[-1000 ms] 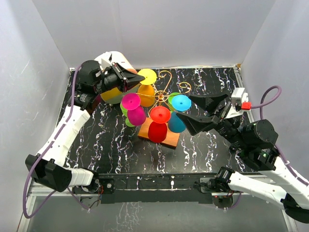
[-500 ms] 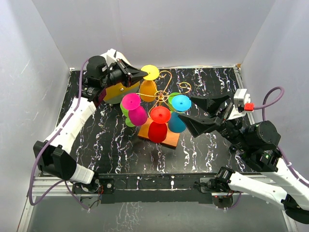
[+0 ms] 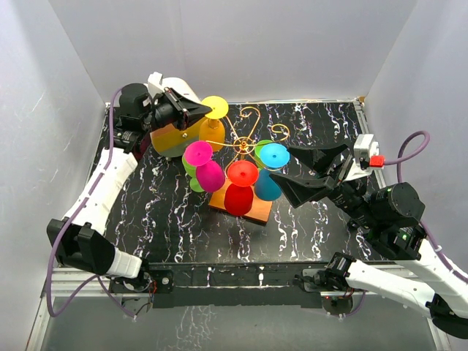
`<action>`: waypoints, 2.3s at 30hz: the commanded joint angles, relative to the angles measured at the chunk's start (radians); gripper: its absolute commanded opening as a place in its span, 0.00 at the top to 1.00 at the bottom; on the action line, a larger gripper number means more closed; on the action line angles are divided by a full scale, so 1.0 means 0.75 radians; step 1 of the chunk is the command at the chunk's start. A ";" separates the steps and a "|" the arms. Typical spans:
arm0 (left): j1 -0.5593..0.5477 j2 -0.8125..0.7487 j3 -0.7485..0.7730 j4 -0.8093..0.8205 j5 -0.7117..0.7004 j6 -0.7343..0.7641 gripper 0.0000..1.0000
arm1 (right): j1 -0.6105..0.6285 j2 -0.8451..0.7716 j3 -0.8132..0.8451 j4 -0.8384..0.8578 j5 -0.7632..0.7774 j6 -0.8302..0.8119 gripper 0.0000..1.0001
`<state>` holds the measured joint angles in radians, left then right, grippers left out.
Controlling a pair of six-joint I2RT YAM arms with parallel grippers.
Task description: Place the wine glass upside down on the wine glass rack
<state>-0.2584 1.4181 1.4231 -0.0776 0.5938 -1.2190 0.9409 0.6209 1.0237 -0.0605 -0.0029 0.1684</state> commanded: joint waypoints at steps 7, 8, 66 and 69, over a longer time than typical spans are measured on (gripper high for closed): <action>0.025 -0.141 -0.007 -0.021 0.052 0.058 1.00 | 0.003 -0.012 0.031 0.021 0.026 0.024 0.17; 0.025 -0.152 -0.014 -0.032 0.054 0.073 1.00 | 0.003 -0.012 0.029 0.023 0.025 0.025 0.17; 0.028 -0.355 0.335 -0.917 -0.680 0.847 0.46 | 0.003 0.106 0.131 -0.426 0.973 0.273 0.21; 0.027 -0.433 0.334 -0.943 -0.771 0.893 0.42 | 0.003 0.125 0.142 -0.511 1.145 0.396 0.22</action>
<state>-0.2440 1.1923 1.6318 -0.7414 0.1501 -0.6323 0.9417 0.7033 1.0798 -0.3130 0.5610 0.3275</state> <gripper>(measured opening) 0.563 0.783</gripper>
